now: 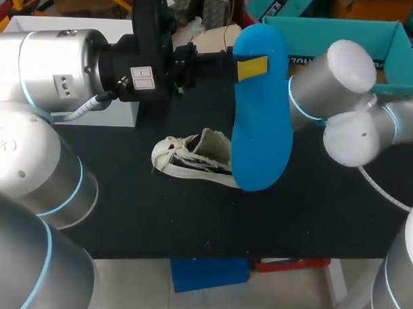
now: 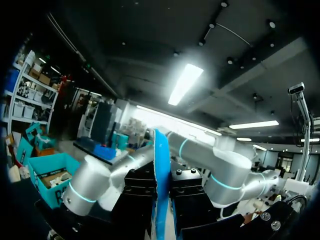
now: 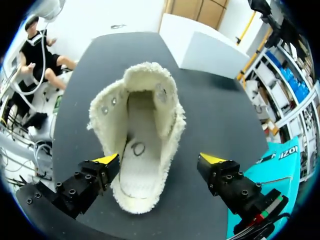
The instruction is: Take the shoe out of the shoebox, open the shoe tongue, remove and reinsert the insole, then place the shoe into the shoebox
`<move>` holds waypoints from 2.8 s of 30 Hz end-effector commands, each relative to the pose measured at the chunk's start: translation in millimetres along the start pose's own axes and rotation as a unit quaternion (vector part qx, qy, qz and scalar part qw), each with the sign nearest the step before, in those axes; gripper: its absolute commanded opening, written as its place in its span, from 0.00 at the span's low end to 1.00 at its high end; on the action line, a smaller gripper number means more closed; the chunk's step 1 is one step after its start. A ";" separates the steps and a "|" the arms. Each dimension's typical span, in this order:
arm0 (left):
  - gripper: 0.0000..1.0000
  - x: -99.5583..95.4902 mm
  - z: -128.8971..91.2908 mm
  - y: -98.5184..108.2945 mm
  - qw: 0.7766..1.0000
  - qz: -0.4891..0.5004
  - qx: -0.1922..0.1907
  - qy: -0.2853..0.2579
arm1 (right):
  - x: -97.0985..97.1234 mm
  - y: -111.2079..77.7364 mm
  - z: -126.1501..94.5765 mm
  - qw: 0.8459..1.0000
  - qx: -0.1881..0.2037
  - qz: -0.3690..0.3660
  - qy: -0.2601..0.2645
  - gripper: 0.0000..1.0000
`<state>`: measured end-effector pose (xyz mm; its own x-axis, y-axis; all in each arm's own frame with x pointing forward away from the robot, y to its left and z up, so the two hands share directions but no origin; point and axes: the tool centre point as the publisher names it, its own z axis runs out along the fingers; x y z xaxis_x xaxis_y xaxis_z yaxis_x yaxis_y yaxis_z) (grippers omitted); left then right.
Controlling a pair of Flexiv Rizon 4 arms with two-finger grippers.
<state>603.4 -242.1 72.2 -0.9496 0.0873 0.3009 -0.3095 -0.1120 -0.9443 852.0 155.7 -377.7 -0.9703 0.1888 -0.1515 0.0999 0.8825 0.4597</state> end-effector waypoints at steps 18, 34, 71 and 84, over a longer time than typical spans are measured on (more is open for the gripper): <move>0.00 2.7 2.8 1.8 1.000 -0.001 0.002 -0.004 | -20.4 27.7 26.0 0.957 0.281 -0.002 0.074 0.48; 0.00 2.7 2.8 1.8 1.000 -0.001 0.002 -0.004 | -20.4 15.1 24.3 0.953 0.283 0.005 0.106 0.00; 0.00 2.7 2.8 1.8 1.000 -0.001 0.002 -0.004 | -3.3 6.1 -75.2 0.930 0.229 0.259 0.125 0.00; 0.00 2.7 2.8 1.8 1.000 -0.001 0.002 -0.004 | 32.6 -5.4 -64.1 0.813 0.108 0.570 0.050 0.00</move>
<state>603.4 -242.1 72.2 -0.9497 0.0872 0.3009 -0.3095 -0.1122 -0.9443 813.9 131.4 -321.6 -0.5823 0.7668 0.2701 0.7793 0.6211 -0.0832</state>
